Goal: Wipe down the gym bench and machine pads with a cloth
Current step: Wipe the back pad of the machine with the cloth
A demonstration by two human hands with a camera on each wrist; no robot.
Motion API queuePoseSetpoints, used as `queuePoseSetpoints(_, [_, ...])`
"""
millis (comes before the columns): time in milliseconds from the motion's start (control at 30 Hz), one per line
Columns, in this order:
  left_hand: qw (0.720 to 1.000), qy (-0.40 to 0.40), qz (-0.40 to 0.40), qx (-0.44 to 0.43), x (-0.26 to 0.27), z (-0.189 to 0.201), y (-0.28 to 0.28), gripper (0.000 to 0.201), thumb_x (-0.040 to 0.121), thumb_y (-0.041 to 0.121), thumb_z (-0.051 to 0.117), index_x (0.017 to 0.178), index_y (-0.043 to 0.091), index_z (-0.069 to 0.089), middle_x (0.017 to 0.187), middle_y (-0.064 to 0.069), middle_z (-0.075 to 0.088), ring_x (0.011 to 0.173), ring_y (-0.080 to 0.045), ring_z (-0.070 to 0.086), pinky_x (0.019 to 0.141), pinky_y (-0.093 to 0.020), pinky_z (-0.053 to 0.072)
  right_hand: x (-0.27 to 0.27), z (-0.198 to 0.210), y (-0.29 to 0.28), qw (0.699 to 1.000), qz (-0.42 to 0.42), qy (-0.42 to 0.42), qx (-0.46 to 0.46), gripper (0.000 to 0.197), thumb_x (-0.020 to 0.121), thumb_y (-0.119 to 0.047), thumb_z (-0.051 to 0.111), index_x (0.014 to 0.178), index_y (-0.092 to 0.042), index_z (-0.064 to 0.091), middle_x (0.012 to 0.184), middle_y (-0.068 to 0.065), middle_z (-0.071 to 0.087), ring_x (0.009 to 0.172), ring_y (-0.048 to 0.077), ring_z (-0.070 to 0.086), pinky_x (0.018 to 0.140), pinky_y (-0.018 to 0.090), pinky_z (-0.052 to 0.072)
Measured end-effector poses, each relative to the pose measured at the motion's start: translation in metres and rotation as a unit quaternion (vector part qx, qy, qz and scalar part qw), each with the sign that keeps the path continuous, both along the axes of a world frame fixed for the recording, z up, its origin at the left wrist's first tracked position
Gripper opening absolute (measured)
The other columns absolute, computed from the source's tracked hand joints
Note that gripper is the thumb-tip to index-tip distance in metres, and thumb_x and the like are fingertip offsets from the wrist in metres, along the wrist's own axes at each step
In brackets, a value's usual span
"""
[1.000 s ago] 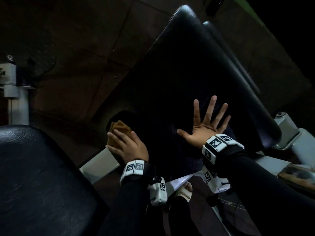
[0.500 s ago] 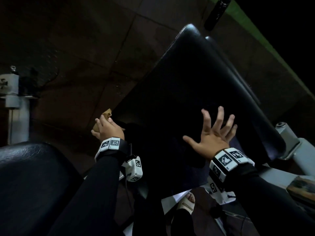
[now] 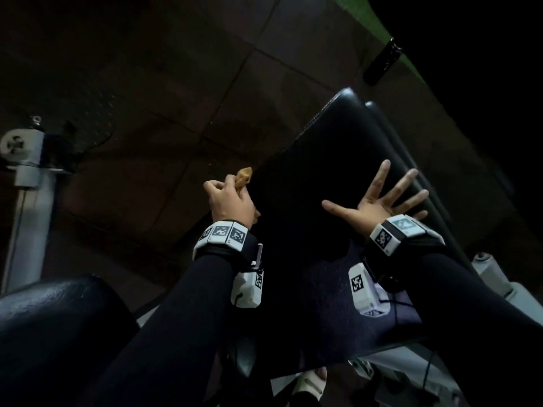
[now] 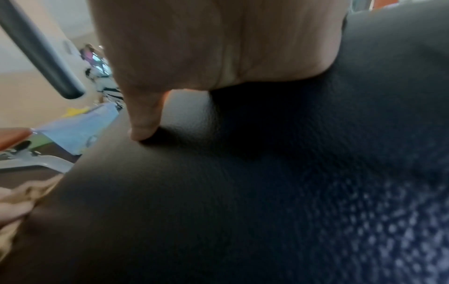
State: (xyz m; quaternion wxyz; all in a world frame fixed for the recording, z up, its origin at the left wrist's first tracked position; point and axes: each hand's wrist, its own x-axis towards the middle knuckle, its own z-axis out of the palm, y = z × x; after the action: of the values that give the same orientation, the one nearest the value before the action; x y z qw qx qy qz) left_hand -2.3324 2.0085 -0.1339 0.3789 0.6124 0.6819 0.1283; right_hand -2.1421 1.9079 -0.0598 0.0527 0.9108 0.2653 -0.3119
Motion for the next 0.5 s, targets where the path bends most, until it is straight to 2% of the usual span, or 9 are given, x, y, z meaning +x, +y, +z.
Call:
queuePoseSetpoints(67, [0.999, -0.034, -0.007, 0.022, 0.008, 0.005, 0.006, 0.020, 0.092, 0.020, 0.056, 0.106, 0.008, 0.062, 0.116, -0.013, 0.039, 0.084, -0.020, 0.050, 0.075, -0.022, 0.040, 0.001, 0.003, 0.002, 1.000, -0.005, 0.022, -0.013, 0.132, 0.051, -0.091, 0.048, 0.130, -0.037, -0.044, 0.140, 0.012, -0.048, 0.132, 0.046, -0.034, 0.106, 0.066, -0.013])
queuePoseSetpoints(100, [0.998, -0.049, -0.019, 0.029, 0.014, 0.008, 0.009, 0.021, 0.092, 0.022, 0.056, 0.108, 0.010, 0.063, 0.115, -0.012, 0.040, 0.083, -0.018, 0.049, 0.076, -0.023, 0.042, 0.002, 0.003, 0.002, 0.999, -0.007, 0.042, -0.014, 0.134, 0.047, -0.092, 0.046, 0.132, -0.037, -0.042, 0.142, 0.012, -0.046, 0.133, 0.044, -0.033, 0.109, 0.065, -0.011])
queuePoseSetpoints(133, [0.997, -0.060, -0.035, 0.029, 0.020, 0.011, 0.012, 0.022, 0.093, 0.023, 0.056, 0.111, 0.013, 0.063, 0.114, -0.010, 0.042, 0.083, -0.019, 0.052, 0.079, -0.026, 0.045, 0.002, 0.004, 0.003, 0.998, -0.009, 0.054, -0.013, 0.135, 0.044, -0.093, 0.045, 0.131, -0.038, -0.042, 0.142, 0.011, -0.046, 0.132, 0.042, -0.034, 0.109, 0.064, -0.010])
queuePoseSetpoints(200, [0.996, -0.072, -0.058, 0.012, 0.031, 0.015, 0.019, 0.026, 0.093, 0.025, 0.054, 0.117, 0.019, 0.061, 0.113, -0.005, 0.046, 0.088, -0.020, 0.056, 0.087, -0.035, 0.048, 0.002, 0.006, 0.004, 0.999, -0.017, 0.045, -0.014, 0.131, 0.048, -0.090, 0.049, 0.117, -0.042, -0.052, 0.137, 0.010, -0.052, 0.129, 0.043, -0.038, 0.108, 0.064, -0.013])
queuePoseSetpoints(267, [0.995, -0.077, -0.069, -0.010, 0.041, 0.020, 0.027, 0.029, 0.095, 0.027, 0.052, 0.123, 0.024, 0.058, 0.115, -0.001, 0.049, 0.096, -0.021, 0.057, 0.095, -0.049, 0.044, 0.001, 0.007, 0.006, 0.999, -0.025, 0.035, -0.013, 0.131, 0.053, -0.087, 0.054, 0.111, -0.043, -0.054, 0.136, 0.010, -0.053, 0.129, 0.048, -0.036, 0.107, 0.066, -0.012])
queuePoseSetpoints(300, [0.994, -0.074, -0.077, -0.016, 0.045, 0.022, 0.031, 0.030, 0.095, 0.028, 0.050, 0.124, 0.026, 0.057, 0.117, 0.001, 0.051, 0.100, -0.022, 0.057, 0.096, -0.053, 0.043, 0.001, 0.007, 0.007, 0.999, -0.028, 0.034, -0.011, 0.131, 0.053, -0.087, 0.055, 0.111, -0.044, -0.054, 0.137, 0.010, -0.052, 0.130, 0.049, -0.034, 0.107, 0.066, -0.011])
queuePoseSetpoints(400, [0.991, -0.063, -0.114, -0.033, 0.058, 0.028, 0.042, 0.028, 0.097, 0.027, 0.045, 0.124, 0.029, 0.053, 0.122, 0.003, 0.053, 0.107, -0.027, 0.057, 0.095, -0.054, 0.043, -0.001, 0.006, 0.007, 0.999, -0.031, 0.034, -0.001, 0.130, 0.051, -0.088, 0.054, 0.107, -0.046, -0.056, 0.138, 0.010, -0.052, 0.131, 0.047, -0.033, 0.108, 0.065, -0.010])
queuePoseSetpoints(467, [0.987, -0.058, -0.139, -0.047, 0.068, 0.031, 0.051, 0.028, 0.098, 0.027, 0.043, 0.124, 0.030, 0.050, 0.122, 0.004, 0.054, 0.108, -0.028, 0.056, 0.095, -0.053, 0.043, 0.001, 0.003, 0.007, 0.998, -0.033, 0.051, 0.002, 0.134, 0.043, -0.093, 0.049, 0.121, -0.044, -0.049, 0.145, 0.009, -0.043, 0.135, 0.044, -0.028, 0.110, 0.063, -0.008])
queuePoseSetpoints(500, [0.985, -0.056, -0.154, -0.049, 0.074, 0.033, 0.056, 0.028, 0.098, 0.027, 0.041, 0.125, 0.030, 0.049, 0.121, 0.003, 0.055, 0.108, -0.028, 0.056, 0.093, -0.048, 0.045, 0.002, 0.002, 0.006, 0.997, -0.035, 0.066, -0.002, 0.139, 0.038, -0.096, 0.046, 0.130, -0.040, -0.043, 0.149, 0.010, -0.037, 0.138, 0.043, -0.024, 0.112, 0.061, -0.005])
